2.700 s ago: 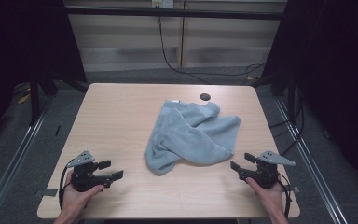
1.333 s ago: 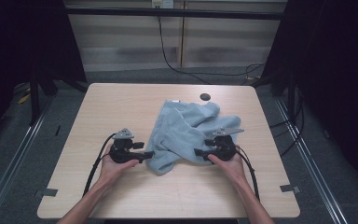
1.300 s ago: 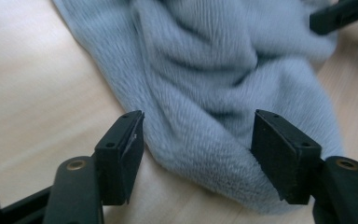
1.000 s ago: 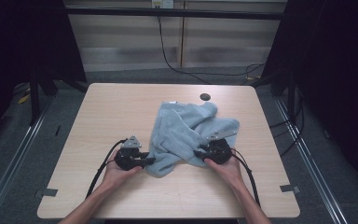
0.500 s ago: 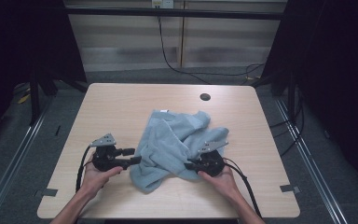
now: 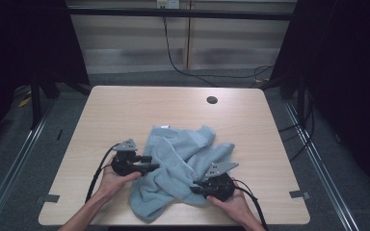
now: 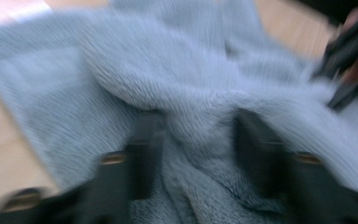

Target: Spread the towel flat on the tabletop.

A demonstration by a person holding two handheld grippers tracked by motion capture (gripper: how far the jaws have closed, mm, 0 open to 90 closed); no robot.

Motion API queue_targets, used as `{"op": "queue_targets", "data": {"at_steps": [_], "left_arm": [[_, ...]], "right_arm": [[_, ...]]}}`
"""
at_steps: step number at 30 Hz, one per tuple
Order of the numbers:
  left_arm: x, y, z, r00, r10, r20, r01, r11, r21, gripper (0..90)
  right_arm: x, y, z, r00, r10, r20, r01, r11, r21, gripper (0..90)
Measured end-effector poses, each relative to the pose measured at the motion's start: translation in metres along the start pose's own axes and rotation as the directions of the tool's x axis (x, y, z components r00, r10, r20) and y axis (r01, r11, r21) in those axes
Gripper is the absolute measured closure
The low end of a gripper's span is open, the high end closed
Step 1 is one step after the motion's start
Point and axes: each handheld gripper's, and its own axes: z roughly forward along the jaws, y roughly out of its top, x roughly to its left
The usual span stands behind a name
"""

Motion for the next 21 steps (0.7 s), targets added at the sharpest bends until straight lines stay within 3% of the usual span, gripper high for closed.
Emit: {"op": "queue_targets", "data": {"at_steps": [4, 6, 9, 11, 15, 16, 18, 19, 20, 21], "left_arm": [[-0.007, -0.006, -0.010, 0.9999, -0.009, 0.012, 0.009, 0.9999, 0.011, 75.7], [-0.016, -0.022, -0.024, 0.9976, -0.039, 0.057, 0.038, 0.9991, 0.021, 76.0], [-0.023, -0.031, -0.035, 0.9964, -0.035, 0.077, 0.034, 0.9991, 0.025, 73.9], [-0.028, -0.036, -0.051, 0.9954, -0.030, 0.090, 0.030, 0.9995, -0.001, 68.2], [-0.021, -0.028, -0.059, 0.9972, -0.048, 0.057, 0.051, 0.9977, -0.044, 55.5], [-0.012, -0.017, -0.061, 0.9983, -0.050, 0.030, 0.053, 0.9948, -0.087, 55.2], [-0.007, -0.010, -0.061, 0.9983, -0.053, 0.022, 0.055, 0.9937, -0.097, 54.1], [0.004, 0.003, -0.056, 0.9984, -0.053, -0.017, 0.051, 0.9922, -0.114, 52.8], [0.004, 0.003, -0.056, 0.9984, -0.053, -0.017, 0.051, 0.9922, -0.114, 51.7], [0.016, 0.016, -0.045, 0.9974, -0.069, -0.021, 0.066, 0.9927, -0.101, 50.3]], "right_arm": [[0.003, -0.004, -0.005, 0.9999, 0.015, 0.006, -0.015, 1.000, -0.003, 72.0], [0.007, -0.005, -0.010, 0.9999, 0.014, -0.004, -0.014, 1.000, 0.000, 69.3], [0.009, -0.007, -0.017, 0.9991, 0.037, -0.021, -0.038, 0.999, -0.021, 64.0], [0.010, -0.005, -0.027, 0.9989, 0.047, -0.009, -0.047, 0.998, -0.047, 57.1], [-0.005, 0.008, -0.042, 0.9965, 0.073, 0.041, -0.068, 0.992, -0.106, 52.2], [-0.011, 0.012, -0.044, 0.9955, 0.077, 0.054, -0.070, 0.990, -0.119, 50.4], [-0.018, 0.016, -0.045, 0.9940, 0.084, 0.071, -0.075, 0.990, -0.118, 48.2], [-0.032, 0.025, -0.043, 0.9909, 0.087, 0.103, -0.076, 0.992, -0.104, 43.9], [-0.032, 0.025, -0.043, 0.9909, 0.087, 0.103, -0.076, 0.992, -0.104, 43.9], [-0.046, 0.031, -0.036, 0.9869, 0.096, 0.130, -0.085, 0.993, -0.083, 39.4]]}}
